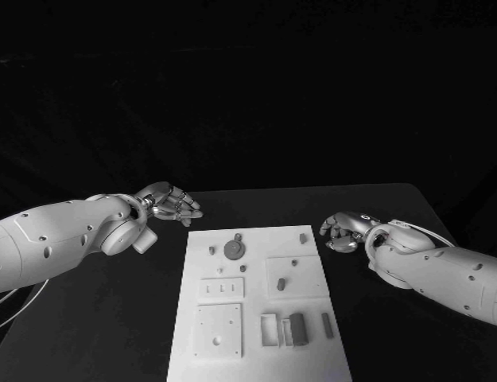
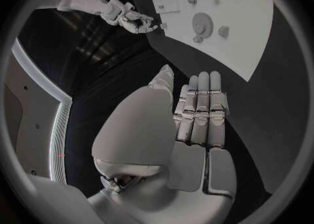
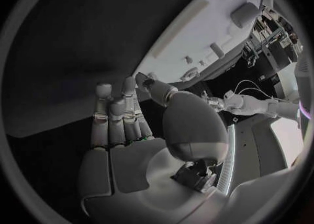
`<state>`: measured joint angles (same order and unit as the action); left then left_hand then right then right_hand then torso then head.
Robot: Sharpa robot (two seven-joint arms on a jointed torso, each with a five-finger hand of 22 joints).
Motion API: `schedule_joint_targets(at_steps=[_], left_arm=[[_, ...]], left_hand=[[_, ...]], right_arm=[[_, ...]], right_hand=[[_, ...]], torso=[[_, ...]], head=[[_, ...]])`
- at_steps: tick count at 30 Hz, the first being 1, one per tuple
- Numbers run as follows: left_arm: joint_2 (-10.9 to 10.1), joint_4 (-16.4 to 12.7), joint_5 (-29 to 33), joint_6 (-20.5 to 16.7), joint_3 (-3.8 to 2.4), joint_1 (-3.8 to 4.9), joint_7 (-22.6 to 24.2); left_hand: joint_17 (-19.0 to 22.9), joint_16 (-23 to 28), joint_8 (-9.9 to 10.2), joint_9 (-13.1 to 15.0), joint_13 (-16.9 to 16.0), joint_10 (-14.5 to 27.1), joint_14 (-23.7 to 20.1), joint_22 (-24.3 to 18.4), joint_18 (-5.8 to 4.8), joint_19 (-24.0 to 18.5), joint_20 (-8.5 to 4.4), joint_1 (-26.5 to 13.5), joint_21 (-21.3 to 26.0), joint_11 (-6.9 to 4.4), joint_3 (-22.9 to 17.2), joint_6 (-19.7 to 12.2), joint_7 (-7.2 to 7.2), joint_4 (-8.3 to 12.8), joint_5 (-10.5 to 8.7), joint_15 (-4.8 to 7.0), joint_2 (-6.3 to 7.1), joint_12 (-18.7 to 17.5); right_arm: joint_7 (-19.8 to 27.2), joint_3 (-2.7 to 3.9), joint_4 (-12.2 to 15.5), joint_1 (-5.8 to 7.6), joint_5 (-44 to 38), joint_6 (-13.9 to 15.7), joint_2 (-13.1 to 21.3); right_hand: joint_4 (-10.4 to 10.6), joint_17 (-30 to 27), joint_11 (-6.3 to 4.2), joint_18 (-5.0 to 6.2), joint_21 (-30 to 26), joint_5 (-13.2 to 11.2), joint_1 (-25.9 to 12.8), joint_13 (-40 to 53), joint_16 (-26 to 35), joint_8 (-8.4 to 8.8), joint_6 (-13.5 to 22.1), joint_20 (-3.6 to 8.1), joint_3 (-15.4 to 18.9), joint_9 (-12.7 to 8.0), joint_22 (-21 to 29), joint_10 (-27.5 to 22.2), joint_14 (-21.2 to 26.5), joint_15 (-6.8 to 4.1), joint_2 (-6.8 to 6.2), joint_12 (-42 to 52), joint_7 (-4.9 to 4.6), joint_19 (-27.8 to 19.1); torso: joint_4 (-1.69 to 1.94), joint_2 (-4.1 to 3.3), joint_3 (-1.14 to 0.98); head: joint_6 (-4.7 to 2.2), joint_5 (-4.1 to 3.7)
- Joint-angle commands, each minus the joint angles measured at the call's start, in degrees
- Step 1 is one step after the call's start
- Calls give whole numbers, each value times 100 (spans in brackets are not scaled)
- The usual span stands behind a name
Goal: Assemble the parts on the task board
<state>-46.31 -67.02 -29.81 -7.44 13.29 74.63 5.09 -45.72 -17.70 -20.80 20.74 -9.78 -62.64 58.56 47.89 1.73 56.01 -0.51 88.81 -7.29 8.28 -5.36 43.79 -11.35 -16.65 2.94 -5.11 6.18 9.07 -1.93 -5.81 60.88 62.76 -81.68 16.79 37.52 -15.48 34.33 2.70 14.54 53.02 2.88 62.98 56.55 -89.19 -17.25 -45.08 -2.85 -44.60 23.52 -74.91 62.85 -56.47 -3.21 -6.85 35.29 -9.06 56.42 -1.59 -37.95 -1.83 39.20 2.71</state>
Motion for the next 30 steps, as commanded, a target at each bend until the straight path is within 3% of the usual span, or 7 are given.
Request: schedule_joint_targets(at_steps=[1, 6, 10, 19, 30], left_arm=[[7, -9, -9, -7, -4, 3, 112], [18, -25, -9, -50, -4, 3, 159], [30, -39, -9, -60, -4, 3, 185], [41, -56, -7, -55, -5, 4, 207], [21, -90, -7, -53, -11, 7, 206]], left_hand=[[-6, 33, 22, -8, -10, 47, 19, 10, 106, 32, -10, -13, 18, 10, 22, -26, -50, -1, -1, 1, 51, -26], [-22, 43, 1, 0, -28, 22, 21, 17, 106, 34, -11, -15, 25, -1, 17, 13, -36, 1, 0, 2, 50, -12], [-39, 52, -15, 5, -50, -9, 25, 25, 105, 37, -12, -15, 31, -17, 13, 46, -22, 2, 0, 3, 49, 5], [-48, 63, -14, 4, -58, -9, 21, 28, 103, 32, -11, -22, 40, -18, 18, 47, -21, 1, -1, 1, 64, 5], [-53, 68, -11, 2, -61, -4, 19, 29, 103, 30, -11, -20, 43, -17, 18, 44, -22, 3, 0, 0, 71, 1]], right_arm=[[613, 12, 18, 58, 417, 553, -32], [939, 14, -211, 147, 504, 436, -183], [1197, 14, -488, 161, 513, 274, -305], [1505, 14, -950, 162, 382, -138, -596], [1606, -5, -1162, 158, 237, -478, -730]], right_hand=[[17, -10, 57, 46, 30, 3, -37, 7, -25, -21, -99, 30, 137, 9, -89, -6, -13, 42, -146, 33, -69, 38], [-44, -18, 57, 46, 22, 2, -81, 1, -17, -69, -178, 35, 530, 49, -87, -27, -10, 45, -241, 41, -69, 20], [-84, -24, 56, 46, -7, 1, -68, -15, 1, -69, -178, 32, 747, 64, -79, -68, 23, 45, -254, 22, -67, -22], [-99, -19, 24, 46, -63, 4, -99, -53, 21, -15, -63, -17, 1217, 74, -84, -164, 149, 23, -326, -23, -22, -144], [-107, 6, -27, 46, -62, 4, -15, -52, -16, 1, 4, -15, 1446, 92, -92, -153, 180, -25, -333, -4, 37, -164]], torso=[[-2, -2, -3], [8, -6, -5], [18, -11, 2], [35, -37, -5], [113, -114, -19]], head=[[-8, -23], [-9, -71], [-9, -85], [-2, -92], [9, -127]])
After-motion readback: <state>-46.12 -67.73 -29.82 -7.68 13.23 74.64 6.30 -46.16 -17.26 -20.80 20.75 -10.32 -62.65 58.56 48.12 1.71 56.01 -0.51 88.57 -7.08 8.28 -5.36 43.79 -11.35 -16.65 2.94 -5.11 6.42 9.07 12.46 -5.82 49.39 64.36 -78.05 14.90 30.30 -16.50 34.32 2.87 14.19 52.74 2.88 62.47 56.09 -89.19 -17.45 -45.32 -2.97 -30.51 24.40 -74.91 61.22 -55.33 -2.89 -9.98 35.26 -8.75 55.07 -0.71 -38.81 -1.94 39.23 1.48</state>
